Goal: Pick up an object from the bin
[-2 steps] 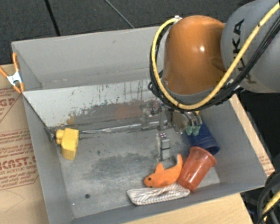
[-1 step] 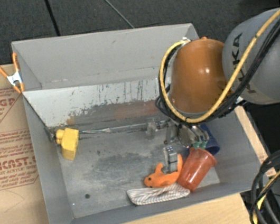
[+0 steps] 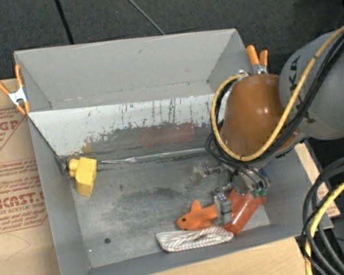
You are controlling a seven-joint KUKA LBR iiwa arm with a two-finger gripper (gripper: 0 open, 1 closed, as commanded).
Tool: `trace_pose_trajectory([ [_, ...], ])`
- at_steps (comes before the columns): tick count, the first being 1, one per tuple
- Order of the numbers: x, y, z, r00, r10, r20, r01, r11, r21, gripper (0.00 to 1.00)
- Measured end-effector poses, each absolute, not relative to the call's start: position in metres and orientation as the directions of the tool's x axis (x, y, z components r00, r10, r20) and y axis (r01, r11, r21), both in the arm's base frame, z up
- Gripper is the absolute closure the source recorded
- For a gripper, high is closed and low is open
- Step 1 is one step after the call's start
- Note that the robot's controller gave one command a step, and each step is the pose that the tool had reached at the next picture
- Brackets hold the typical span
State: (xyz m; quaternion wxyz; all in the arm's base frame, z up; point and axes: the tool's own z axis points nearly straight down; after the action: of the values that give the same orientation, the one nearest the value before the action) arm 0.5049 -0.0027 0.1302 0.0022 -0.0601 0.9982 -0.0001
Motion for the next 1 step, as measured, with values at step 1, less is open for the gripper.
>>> trace_pose_trajectory([
  [1, 0.5117, 0.0063, 0.0797, -0.968, -0.250, -0.001, -0.250, 0.968, 0.001, 1.00],
])
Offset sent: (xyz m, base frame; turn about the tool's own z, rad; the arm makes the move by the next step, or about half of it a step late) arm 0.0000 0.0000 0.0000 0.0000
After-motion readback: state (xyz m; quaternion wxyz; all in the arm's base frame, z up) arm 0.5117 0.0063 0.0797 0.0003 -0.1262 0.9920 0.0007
